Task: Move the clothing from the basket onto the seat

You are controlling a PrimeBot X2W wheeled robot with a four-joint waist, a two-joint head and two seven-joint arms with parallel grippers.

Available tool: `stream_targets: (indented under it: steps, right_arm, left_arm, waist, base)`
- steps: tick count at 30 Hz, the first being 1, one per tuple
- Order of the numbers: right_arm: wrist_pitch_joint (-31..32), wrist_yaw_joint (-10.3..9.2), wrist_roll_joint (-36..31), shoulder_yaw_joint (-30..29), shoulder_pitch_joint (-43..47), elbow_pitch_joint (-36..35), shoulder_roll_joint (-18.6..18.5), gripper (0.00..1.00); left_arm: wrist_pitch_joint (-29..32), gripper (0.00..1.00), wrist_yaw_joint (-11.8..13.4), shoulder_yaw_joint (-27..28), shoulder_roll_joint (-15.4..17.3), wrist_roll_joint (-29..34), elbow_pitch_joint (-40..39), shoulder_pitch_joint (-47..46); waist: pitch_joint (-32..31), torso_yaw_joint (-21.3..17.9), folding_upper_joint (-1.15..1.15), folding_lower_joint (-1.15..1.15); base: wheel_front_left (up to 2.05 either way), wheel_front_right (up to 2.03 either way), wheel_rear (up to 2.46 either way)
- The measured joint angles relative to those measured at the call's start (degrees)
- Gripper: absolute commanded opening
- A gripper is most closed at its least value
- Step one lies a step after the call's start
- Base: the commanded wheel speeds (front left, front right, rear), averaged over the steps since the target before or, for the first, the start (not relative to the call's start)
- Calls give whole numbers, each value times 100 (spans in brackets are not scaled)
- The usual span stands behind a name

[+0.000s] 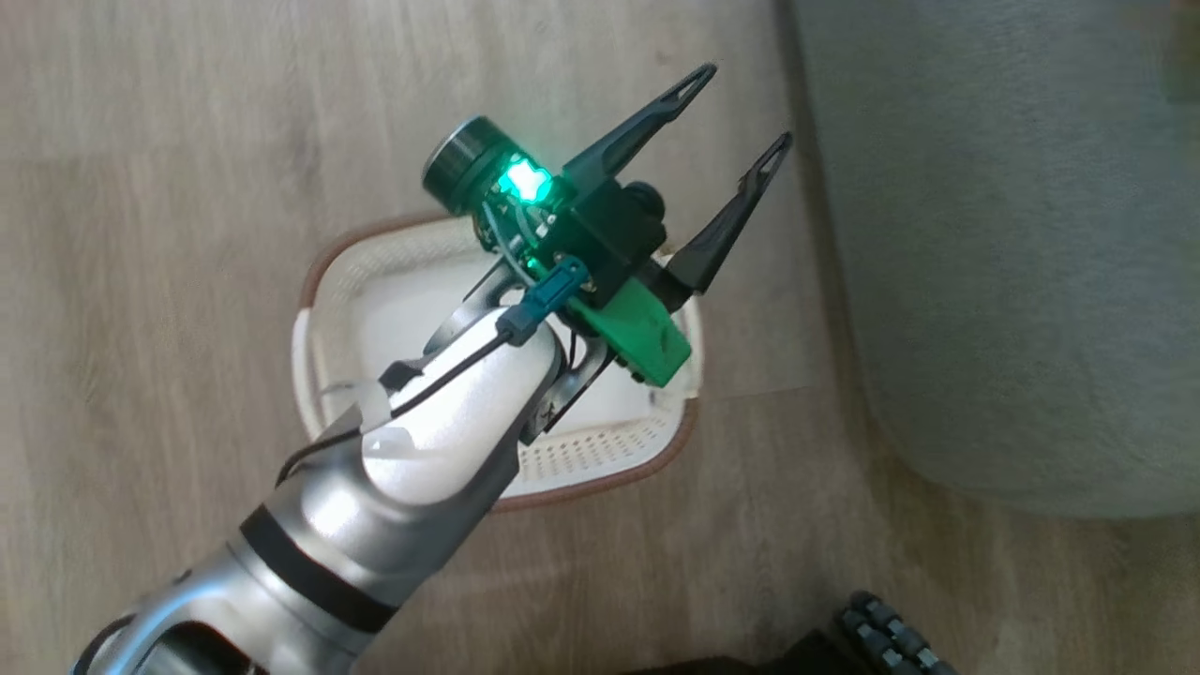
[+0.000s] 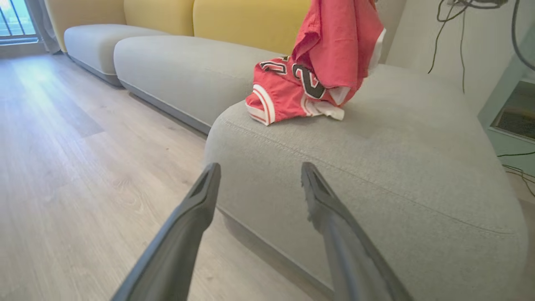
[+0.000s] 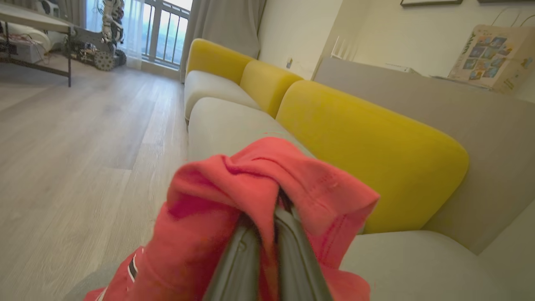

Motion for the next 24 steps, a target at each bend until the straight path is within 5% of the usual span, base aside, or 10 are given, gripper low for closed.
stream_targets:
  steps: [8, 16, 17, 19, 20, 24]
  right_arm:
    - [48, 0, -950, -788, -49, 829, -85, 0]
    - [44, 0, -1572, -1478, 87, 1126, -32, 0]
    - [38, 0, -1627, -1532, 87, 1127, 8, 15]
    - [-8, 0, -1715, -1597, 83, 1126, 78, 59]
    - [-22, 0, -1736, -1656, 83, 1125, 119, 100]
    - [-133, 0, -1775, -1722, 93, 1123, 249, 100]
  left_arm:
    - [40, 100, 49, -124, 2, 91, -146, -197]
    - [40, 100, 83, -142, 91, 107, -171, -201]
    - [40, 100, 101, -142, 92, 107, -171, -201]
    - [40, 100, 101, -146, 99, 107, -171, -201]
    - [40, 100, 102, -148, 111, 107, -170, -201]
    - [40, 100, 157, -142, 144, 104, -152, -201]
  waist:
    - [558, 576, 0, -1]
    - [775, 756, 0, -1]
    - [773, 738, 0, -1]
    - [758, 693, 0, -1]
    - [744, 668, 0, -1]
    - [666, 545, 0, -1]
  base:
    - [0, 0, 0]
    - [0, 0, 0]
    - [0, 0, 0]
    - [0, 0, 0]
    - [0, 0, 0]
    - [0, 0, 0]
